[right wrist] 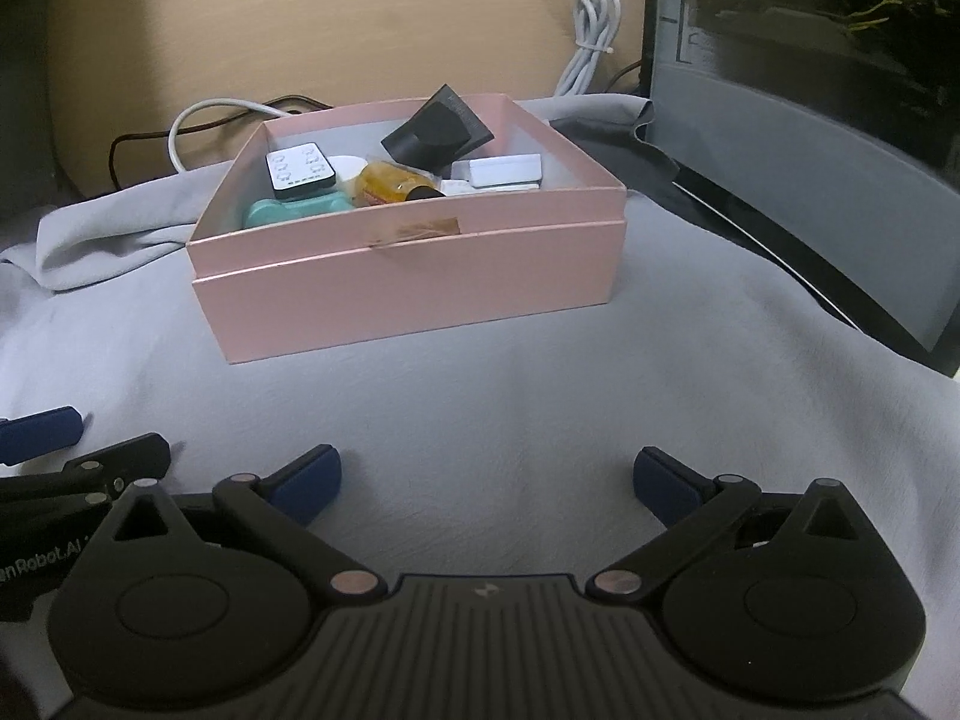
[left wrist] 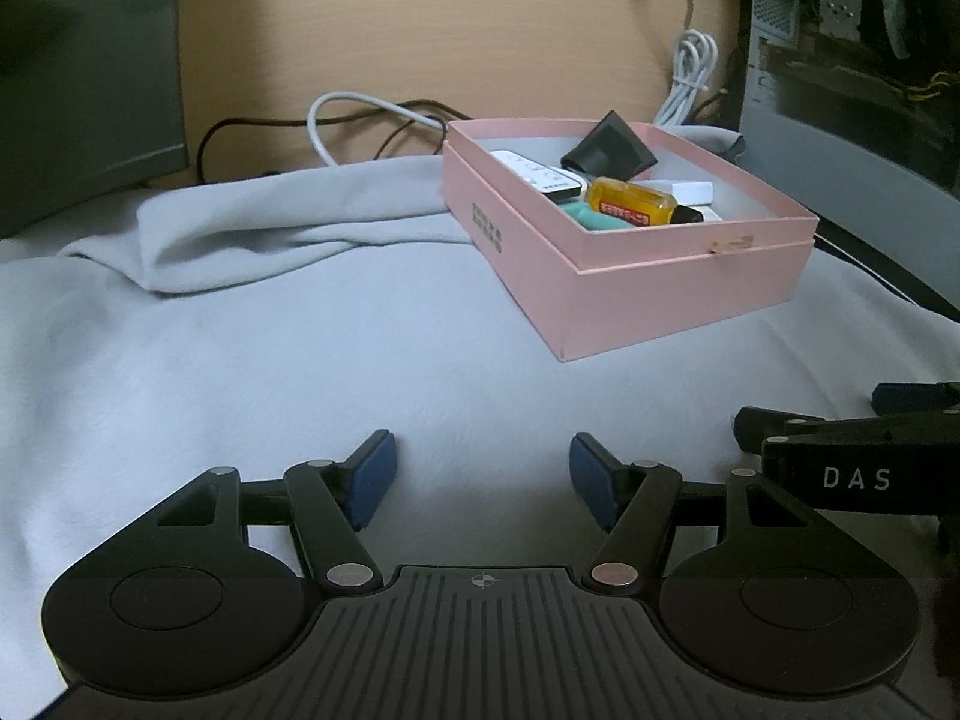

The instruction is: Organize rigid objects

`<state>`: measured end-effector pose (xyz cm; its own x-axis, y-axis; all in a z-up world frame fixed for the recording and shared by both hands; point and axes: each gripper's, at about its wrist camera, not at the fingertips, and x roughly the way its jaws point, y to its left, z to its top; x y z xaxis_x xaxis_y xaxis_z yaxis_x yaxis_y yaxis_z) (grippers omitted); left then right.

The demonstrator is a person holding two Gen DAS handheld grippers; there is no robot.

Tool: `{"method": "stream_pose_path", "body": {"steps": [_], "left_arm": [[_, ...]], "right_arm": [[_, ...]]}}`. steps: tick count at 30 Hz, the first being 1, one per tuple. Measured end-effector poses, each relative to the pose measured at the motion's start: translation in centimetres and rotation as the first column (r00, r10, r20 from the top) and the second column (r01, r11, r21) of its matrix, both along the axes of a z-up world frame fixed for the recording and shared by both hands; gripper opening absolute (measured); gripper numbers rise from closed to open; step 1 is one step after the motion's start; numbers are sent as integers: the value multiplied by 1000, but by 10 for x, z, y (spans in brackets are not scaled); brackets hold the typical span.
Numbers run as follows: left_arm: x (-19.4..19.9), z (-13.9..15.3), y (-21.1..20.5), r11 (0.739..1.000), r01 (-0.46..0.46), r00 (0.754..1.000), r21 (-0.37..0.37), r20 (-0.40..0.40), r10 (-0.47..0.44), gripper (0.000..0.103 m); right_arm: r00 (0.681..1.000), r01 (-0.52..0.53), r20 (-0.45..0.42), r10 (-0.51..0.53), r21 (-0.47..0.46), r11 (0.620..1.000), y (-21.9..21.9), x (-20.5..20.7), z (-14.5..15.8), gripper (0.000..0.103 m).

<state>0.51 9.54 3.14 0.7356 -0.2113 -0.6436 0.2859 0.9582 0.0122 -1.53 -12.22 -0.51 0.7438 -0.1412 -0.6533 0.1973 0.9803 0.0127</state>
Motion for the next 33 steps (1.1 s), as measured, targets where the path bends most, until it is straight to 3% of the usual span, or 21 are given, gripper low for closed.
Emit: {"method": "stream_pose_path", "body": {"steps": [33], "left_arm": [[7, -1, -2, 1000, 6, 1000, 9, 2, -6, 71]], "right_arm": [[1000, 10, 16, -10, -3, 1000, 2, -3, -2, 103]]}}
